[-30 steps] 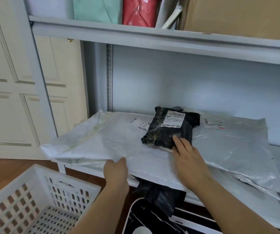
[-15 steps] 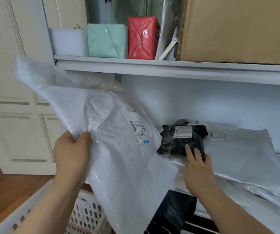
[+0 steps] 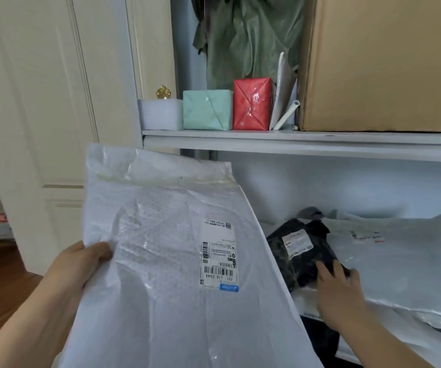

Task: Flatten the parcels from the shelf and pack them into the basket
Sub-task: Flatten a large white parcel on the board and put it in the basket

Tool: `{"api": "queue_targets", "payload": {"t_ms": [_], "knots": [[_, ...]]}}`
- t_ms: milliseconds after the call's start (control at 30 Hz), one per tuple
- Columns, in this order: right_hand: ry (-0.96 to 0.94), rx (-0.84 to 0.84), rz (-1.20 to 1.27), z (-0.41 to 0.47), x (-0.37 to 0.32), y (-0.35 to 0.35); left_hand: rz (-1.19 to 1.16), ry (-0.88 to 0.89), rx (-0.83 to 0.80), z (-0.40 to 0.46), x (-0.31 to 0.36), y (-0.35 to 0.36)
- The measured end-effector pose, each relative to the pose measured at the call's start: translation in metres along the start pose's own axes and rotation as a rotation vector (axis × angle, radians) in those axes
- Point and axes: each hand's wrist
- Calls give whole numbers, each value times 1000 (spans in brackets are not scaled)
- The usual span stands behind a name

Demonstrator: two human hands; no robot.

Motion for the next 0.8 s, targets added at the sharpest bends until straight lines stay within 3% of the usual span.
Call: {"api": "queue_targets", "payload": {"t_ms": [200, 467, 533, 633, 700, 800], "knots": [[-136, 128, 156, 3, -25, -8, 22, -137, -122, 2, -20, 11], [-42, 169, 332, 39, -33, -9, 24, -224, -195, 35, -63, 43], [25, 290, 532, 49, -35, -3, -1, -231, -189, 43, -76, 54], [91, 400, 1071, 54, -35, -2, -51, -239, -200, 50, -93, 66], [34, 355, 1407, 48, -31, -7, -80, -254, -193, 53, -102, 69], [-156, 108, 1813, 31, -21, -14, -136, -267, -239, 46, -108, 72]]}}
Point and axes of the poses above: each hand's wrist, its own z-axis towards the middle knuckle, its own y-axis out of the palm, x = y × z, and after that the axes turned 8 degrees about -x, right-handed
